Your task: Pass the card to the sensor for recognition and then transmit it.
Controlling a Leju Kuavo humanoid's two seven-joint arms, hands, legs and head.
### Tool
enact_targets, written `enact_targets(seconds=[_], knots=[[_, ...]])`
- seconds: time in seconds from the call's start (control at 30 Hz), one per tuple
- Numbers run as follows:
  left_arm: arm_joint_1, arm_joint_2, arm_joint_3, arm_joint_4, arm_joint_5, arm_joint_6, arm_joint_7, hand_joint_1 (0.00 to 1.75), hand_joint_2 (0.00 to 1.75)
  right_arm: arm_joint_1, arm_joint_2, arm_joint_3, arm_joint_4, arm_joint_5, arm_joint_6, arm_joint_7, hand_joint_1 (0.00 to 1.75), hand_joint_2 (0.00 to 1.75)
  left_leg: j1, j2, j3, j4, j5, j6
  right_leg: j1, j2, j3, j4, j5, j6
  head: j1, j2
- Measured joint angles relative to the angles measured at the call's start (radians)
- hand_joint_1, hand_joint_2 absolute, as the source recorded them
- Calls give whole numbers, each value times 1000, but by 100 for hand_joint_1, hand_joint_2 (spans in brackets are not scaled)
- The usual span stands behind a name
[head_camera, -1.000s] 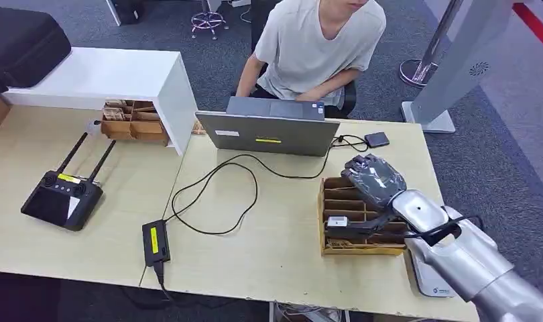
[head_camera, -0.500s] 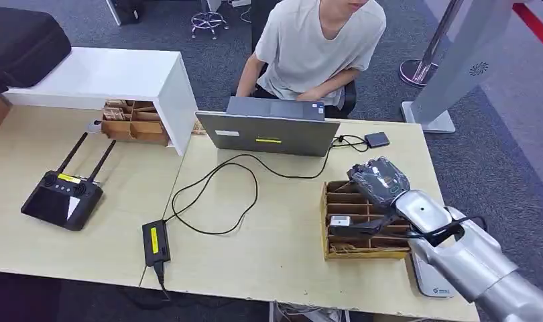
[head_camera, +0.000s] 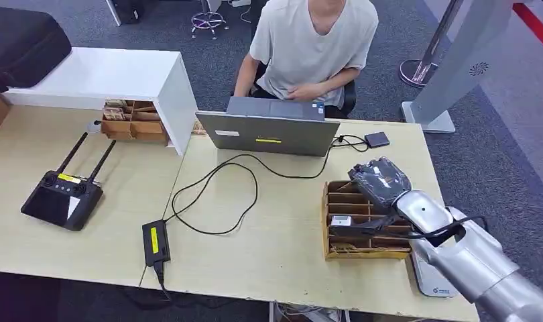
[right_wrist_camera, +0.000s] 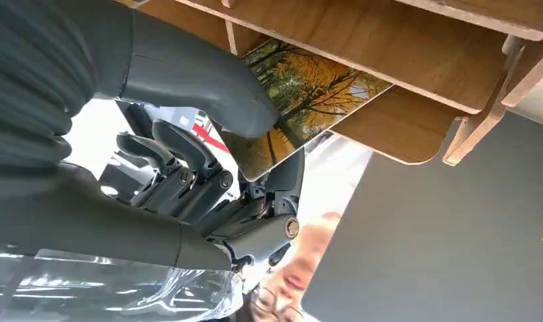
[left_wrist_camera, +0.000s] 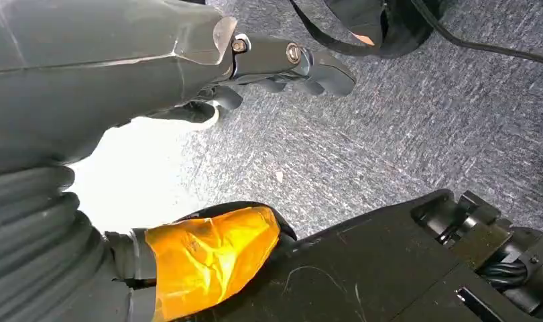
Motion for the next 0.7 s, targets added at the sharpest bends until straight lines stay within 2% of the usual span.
enact_targets(seconds=[0.43,0.7], knots=[[0,0,1,0,6,0,0,0,175,0,0,0,0,0,-2,2,175,175,0,0,0,0,0,0,0,0,0,0,0,0,0,0],[0,-2,8,0,8,9,-21,0,175,3,-2,0,-5,1,-10,5,175,175,0,0,0,0,0,0,0,0,0,0,0,0,0,0]])
